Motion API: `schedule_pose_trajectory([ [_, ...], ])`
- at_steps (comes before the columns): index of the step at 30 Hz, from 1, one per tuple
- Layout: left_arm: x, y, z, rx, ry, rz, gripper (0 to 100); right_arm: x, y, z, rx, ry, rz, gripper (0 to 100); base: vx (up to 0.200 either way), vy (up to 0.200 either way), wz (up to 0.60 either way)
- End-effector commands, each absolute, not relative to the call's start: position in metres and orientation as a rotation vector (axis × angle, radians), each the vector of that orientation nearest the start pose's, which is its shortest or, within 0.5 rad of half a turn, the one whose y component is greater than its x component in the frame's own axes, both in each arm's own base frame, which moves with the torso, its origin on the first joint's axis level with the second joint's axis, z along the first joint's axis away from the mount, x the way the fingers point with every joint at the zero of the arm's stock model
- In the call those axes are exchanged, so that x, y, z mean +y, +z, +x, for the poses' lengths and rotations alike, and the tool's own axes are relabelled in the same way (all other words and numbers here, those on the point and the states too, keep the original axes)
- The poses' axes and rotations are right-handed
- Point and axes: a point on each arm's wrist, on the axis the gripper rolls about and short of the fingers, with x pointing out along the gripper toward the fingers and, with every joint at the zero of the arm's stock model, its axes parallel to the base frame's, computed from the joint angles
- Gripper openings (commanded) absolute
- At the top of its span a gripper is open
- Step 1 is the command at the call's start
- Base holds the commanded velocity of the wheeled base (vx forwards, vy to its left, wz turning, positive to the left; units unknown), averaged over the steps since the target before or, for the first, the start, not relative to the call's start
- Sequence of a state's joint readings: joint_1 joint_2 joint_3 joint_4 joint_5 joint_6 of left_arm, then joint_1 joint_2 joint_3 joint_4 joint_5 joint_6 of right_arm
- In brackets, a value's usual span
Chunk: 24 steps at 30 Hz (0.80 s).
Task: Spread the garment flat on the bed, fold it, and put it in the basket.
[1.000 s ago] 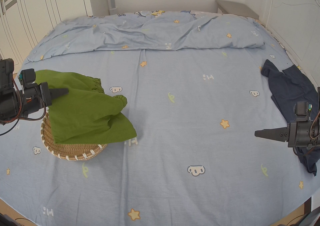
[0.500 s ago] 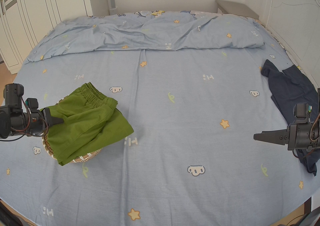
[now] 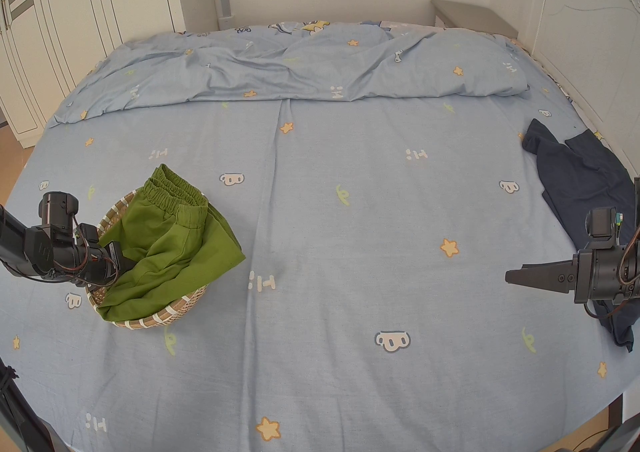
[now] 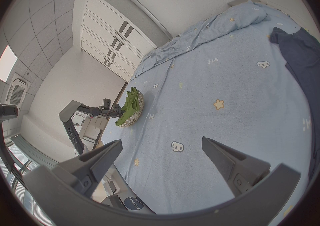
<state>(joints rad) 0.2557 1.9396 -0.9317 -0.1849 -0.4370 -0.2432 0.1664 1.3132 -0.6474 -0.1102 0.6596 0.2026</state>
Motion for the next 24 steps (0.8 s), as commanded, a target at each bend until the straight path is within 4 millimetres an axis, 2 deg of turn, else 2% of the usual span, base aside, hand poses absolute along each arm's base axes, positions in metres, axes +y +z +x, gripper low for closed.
schedule_pose_trajectory([
  [1,0.072,0.104,0.323,0.791,-0.075,-0.503,100,0.045,0.190,0.186,0.636,0.748,0.326,100,0.000,0.000,0.00],
  [2,0.072,0.105,0.322,0.788,-0.075,-0.502,100,0.045,0.190,0.186,0.636,0.748,0.326,100,0.000,0.000,0.00],
  [3,0.070,0.122,0.314,0.757,-0.077,-0.493,100,0.045,0.190,0.186,0.635,0.748,0.325,100,0.000,0.000,0.00],
  [6,0.066,0.150,0.298,0.730,-0.083,-0.484,100,0.045,0.190,0.186,0.636,0.748,0.326,100,0.000,0.000,0.00],
  [7,0.066,0.150,0.298,0.730,-0.083,-0.484,100,0.045,0.190,0.186,0.636,0.748,0.326,100,0.000,0.000,0.00],
  [8,0.061,0.171,0.286,0.702,-0.091,-0.471,100,0.045,0.190,0.186,0.635,0.748,0.325,100,0.000,0.000,0.00],
  [13,0.051,0.214,0.252,0.688,-0.070,-0.444,100,0.045,0.190,0.186,0.636,0.748,0.326,100,0.000,0.000,0.00],
  [15,0.049,0.227,0.240,0.717,-0.032,-0.431,100,0.045,0.190,0.186,0.635,0.748,0.325,100,0.000,0.000,0.00],
  [20,0.047,0.241,0.223,0.744,0.030,-0.353,100,0.045,0.190,0.185,0.633,0.749,0.323,100,0.000,0.000,0.00],
  [24,0.026,0.272,0.180,0.608,-0.010,-0.298,100,0.044,0.195,0.176,0.598,0.742,0.307,100,0.000,0.000,0.00],
])
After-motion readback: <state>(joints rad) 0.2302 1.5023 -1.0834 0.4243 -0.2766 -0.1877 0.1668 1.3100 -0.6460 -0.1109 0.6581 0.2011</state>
